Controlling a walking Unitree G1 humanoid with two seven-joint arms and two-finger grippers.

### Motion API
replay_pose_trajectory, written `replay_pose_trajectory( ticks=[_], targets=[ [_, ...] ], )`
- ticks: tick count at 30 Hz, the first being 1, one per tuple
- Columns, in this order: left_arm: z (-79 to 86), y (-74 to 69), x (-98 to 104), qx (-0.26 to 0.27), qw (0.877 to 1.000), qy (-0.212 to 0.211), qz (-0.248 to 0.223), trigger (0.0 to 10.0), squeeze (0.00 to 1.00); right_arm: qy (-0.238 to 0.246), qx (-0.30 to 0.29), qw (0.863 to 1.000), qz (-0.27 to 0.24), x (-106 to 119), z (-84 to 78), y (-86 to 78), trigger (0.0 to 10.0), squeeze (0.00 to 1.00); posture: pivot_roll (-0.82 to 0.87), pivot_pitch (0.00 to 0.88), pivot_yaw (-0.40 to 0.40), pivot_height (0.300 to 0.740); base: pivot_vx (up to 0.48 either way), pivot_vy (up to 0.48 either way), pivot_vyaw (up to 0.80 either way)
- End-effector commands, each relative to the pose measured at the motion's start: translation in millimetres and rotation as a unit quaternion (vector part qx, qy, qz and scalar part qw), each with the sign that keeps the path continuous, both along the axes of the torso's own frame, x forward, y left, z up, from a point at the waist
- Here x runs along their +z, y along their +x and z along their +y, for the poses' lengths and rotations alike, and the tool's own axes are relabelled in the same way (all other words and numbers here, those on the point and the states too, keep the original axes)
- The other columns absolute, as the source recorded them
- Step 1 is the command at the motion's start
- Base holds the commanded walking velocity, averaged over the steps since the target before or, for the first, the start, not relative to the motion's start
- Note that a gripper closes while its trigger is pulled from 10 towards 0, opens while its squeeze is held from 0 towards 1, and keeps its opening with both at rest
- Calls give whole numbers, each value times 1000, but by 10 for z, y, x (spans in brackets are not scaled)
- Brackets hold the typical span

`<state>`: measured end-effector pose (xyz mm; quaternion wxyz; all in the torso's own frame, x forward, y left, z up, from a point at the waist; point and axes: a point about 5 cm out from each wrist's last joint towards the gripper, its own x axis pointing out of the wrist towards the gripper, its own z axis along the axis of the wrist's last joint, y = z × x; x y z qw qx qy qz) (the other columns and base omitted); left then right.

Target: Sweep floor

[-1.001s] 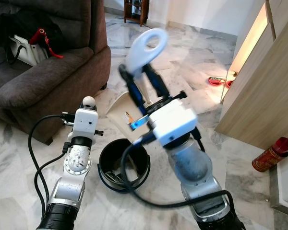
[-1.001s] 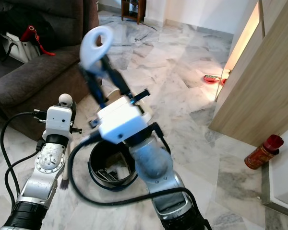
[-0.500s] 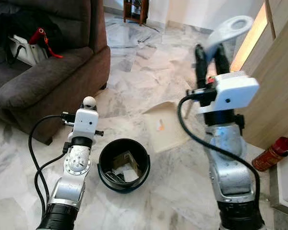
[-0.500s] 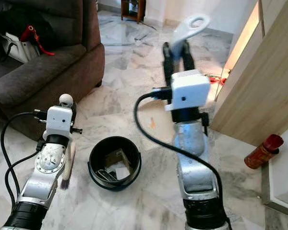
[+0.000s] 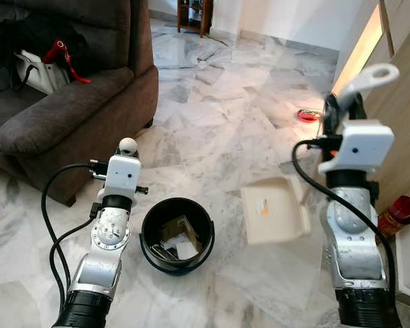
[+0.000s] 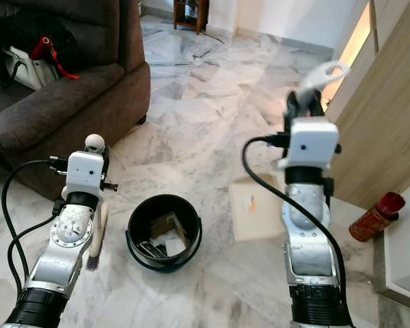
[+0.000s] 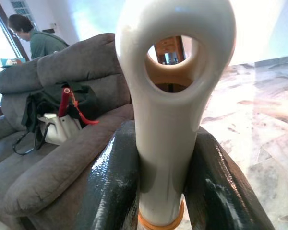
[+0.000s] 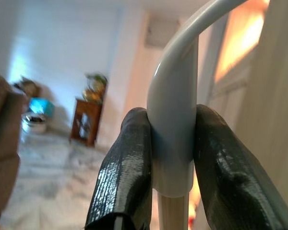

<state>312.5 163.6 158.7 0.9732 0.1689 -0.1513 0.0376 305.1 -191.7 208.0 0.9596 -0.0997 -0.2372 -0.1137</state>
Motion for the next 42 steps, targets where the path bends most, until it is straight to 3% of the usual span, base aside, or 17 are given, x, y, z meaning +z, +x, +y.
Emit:
replay_pose_trajectory(
  ticks=[1,6,13,19,25,42],
  targets=[
    [-71,-29,140,-19,999,6,-37,10000,0,31,-19,999,19,-157,-94,-19,10000,0,117,72,-65,740,0,0,0],
    [-91,-44,137,-25,999,3,-38,10000,0,5,-27,999,41,-325,-117,-60,10000,0,118,72,-64,740,0,0,0],
    [-125,-63,126,-38,999,-3,-37,10000,0,13,-12,999,35,-346,-131,-62,10000,0,109,80,-64,740,0,0,0],
    [-146,-85,89,-40,998,-34,-30,10000,0,42,56,997,32,-371,66,-46,10000,0,103,103,-68,740,0,0,0],
    [-100,-68,84,-33,998,-41,-26,10000,0,69,88,993,34,-389,161,-38,10000,0,103,108,-66,740,0,0,0],
    [-72,-82,79,-42,998,-33,-26,10000,0,47,62,997,-1,-276,79,-27,10000,0,102,113,-64,740,0,0,0]
  ],
)
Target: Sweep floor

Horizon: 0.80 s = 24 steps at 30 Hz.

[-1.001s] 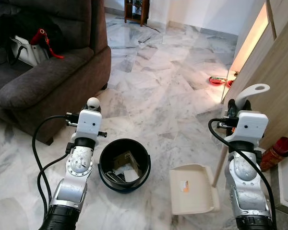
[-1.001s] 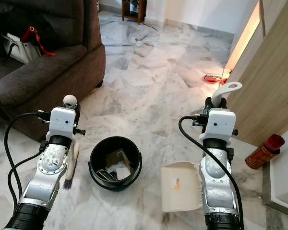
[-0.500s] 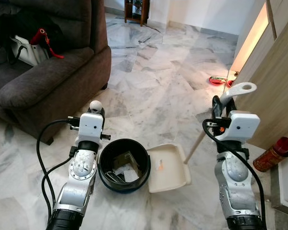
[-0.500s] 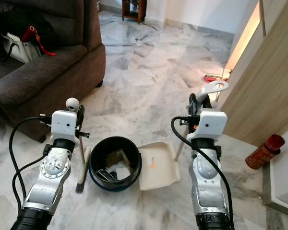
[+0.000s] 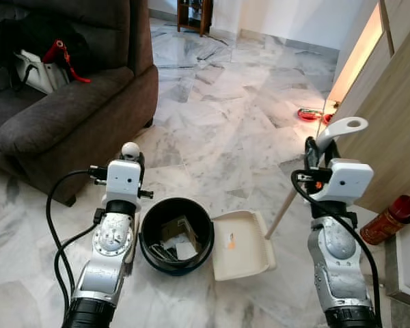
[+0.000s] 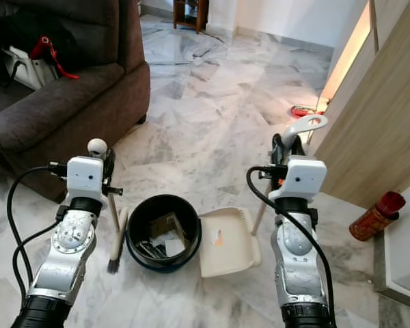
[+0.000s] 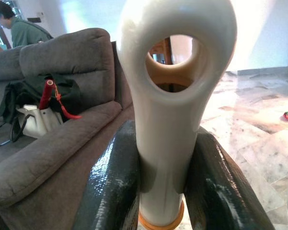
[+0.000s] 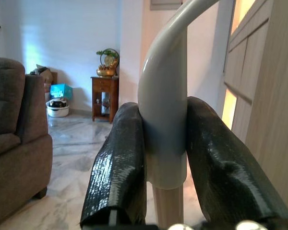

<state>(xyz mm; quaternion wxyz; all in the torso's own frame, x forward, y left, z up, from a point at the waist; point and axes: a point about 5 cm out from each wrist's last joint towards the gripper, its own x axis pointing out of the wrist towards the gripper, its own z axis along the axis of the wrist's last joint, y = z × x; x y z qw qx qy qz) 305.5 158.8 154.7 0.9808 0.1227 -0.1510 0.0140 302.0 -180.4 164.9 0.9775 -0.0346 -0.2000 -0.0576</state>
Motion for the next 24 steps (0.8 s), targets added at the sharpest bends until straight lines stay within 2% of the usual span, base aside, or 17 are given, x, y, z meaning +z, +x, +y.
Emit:
replay_pose_trajectory(
  ticks=[1,10,24],
  targets=[
    [-29,-12,119,-11,999,9,-31,10000,0,-6,-5,999,-39,149,-24,4,10000,0,104,114,-63,740,0,0,0],
    [-29,-14,126,-10,999,11,-34,10000,0,-3,-1,999,-36,119,25,-9,10000,0,105,115,-62,740,0,0,0],
    [-44,-18,130,-12,999,12,-38,10000,0,-3,0,999,-34,120,9,6,10000,0,99,113,-64,740,0,0,0]
  ],
)
